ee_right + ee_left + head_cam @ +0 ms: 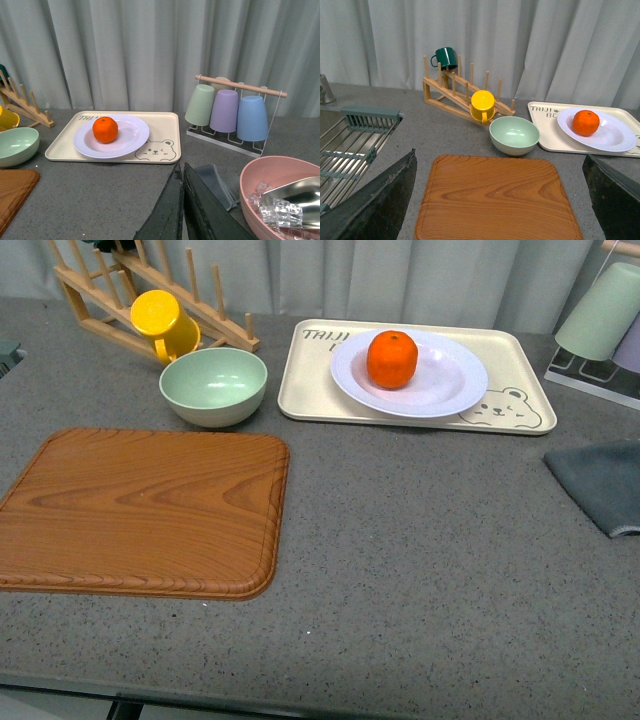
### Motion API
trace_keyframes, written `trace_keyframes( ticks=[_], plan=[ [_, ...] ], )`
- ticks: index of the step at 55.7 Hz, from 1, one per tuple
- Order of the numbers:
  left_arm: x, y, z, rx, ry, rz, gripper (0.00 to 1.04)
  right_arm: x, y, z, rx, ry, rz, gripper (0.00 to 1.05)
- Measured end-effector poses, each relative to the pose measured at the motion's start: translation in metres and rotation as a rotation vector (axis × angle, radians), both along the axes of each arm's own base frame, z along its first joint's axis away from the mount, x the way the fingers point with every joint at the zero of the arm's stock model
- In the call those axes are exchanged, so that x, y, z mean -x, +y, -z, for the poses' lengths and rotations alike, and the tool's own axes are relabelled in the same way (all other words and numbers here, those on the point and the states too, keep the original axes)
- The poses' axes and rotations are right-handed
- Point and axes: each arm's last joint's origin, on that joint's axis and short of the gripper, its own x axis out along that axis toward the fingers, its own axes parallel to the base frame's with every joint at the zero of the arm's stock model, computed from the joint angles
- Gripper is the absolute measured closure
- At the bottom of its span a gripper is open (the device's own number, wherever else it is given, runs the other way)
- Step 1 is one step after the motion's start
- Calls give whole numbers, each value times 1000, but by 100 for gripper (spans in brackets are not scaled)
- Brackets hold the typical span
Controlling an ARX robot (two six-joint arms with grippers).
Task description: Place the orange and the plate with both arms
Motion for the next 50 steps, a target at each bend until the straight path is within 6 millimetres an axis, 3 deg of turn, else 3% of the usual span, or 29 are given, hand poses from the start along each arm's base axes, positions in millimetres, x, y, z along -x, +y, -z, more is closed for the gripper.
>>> trace_keyframes(
  ticks=[31, 50],
  plan=[
    [0, 0, 0, 0, 0, 0, 6, 0, 0, 0, -3, 0, 1, 7],
    [0, 0, 0, 0, 0, 0, 6, 0, 0, 0, -2, 0, 1, 9]
  ],
)
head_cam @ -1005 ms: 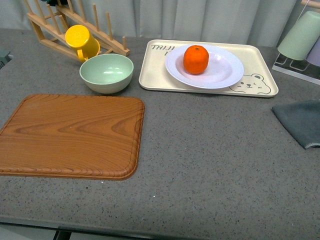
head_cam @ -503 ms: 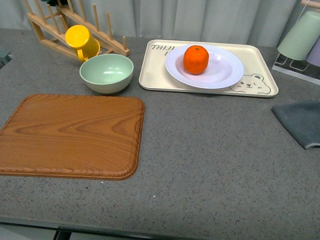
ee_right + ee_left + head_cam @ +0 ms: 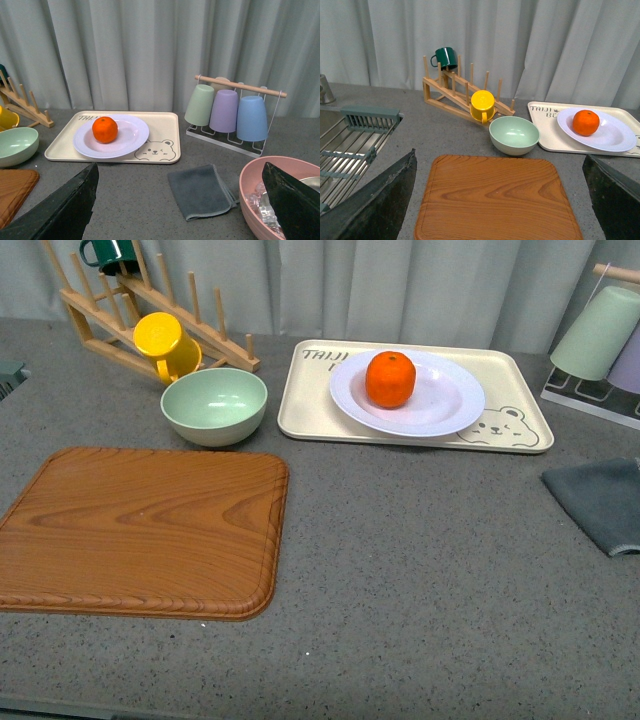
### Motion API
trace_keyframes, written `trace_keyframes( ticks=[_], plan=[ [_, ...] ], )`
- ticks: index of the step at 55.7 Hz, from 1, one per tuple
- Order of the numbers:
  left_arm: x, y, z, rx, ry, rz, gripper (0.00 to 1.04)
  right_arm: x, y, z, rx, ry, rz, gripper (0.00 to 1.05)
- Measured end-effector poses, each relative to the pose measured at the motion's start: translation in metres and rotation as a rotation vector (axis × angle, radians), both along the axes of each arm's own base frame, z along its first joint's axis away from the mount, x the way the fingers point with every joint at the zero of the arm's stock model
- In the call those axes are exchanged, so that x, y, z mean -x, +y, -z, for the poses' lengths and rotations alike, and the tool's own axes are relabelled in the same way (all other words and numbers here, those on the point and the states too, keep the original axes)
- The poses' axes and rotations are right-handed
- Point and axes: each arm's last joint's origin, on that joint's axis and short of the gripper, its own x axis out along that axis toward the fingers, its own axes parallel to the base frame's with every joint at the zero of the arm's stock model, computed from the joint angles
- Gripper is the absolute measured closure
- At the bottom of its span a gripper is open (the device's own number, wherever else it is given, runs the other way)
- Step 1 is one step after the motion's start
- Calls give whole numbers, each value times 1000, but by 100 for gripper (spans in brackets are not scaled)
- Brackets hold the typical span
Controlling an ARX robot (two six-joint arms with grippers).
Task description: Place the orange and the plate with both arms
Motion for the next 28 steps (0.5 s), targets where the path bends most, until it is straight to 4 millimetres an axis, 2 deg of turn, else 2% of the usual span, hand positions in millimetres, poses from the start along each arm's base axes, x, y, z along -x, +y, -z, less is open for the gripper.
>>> trace_keyframes(
  ticks=[28],
  plan=[
    [0, 0, 0, 0, 0, 0, 6, 0, 0, 0, 0, 0, 0, 9]
  ],
)
